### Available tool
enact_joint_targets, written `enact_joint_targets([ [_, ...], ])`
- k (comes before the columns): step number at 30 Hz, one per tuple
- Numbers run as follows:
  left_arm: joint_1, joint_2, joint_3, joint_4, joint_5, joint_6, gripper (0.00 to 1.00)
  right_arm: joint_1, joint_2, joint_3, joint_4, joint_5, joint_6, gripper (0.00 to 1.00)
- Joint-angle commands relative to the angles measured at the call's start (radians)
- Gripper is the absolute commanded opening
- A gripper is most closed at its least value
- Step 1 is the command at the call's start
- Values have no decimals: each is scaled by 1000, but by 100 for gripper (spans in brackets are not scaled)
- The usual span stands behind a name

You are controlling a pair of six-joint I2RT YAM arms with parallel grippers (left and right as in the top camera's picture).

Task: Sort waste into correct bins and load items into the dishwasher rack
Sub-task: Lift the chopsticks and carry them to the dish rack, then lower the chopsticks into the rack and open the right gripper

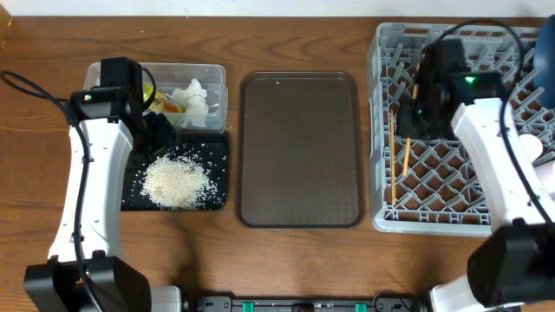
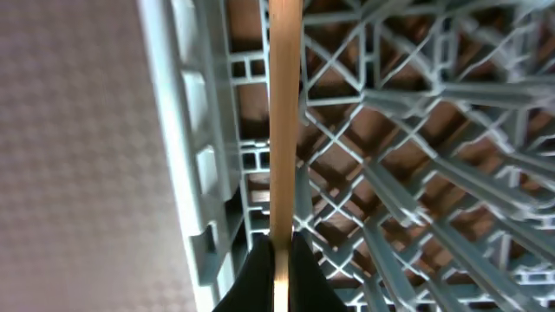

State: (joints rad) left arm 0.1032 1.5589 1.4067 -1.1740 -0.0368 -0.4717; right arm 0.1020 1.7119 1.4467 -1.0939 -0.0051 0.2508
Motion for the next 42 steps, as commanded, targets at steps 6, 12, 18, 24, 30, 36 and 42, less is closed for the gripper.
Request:
enact_joint_targets([
  [6, 2, 5, -10, -3, 3, -2, 86, 21, 13, -124, 97, -33, -21, 3],
  [12, 2, 5, -10, -3, 4, -1, 87, 19, 12, -122, 100, -33, -58, 31],
  [18, -1, 4, -10, 15, 72, 35, 88, 10, -10, -105, 100, -33, -73, 33],
  [24, -71, -9, -8, 129, 173, 186, 89, -33, -37, -14, 116, -38, -73, 51],
  [30, -196, -8, -8, 209, 202, 350, 94, -101, -37, 14, 113, -179, -135, 78],
  [36, -198, -9, -9, 37, 202, 355, 94, -151, -49, 13, -34, -189, -150, 99],
  [42, -153, -105, -70, -14, 201, 359, 94, -158, -128, -25, -74, -183, -179, 99],
])
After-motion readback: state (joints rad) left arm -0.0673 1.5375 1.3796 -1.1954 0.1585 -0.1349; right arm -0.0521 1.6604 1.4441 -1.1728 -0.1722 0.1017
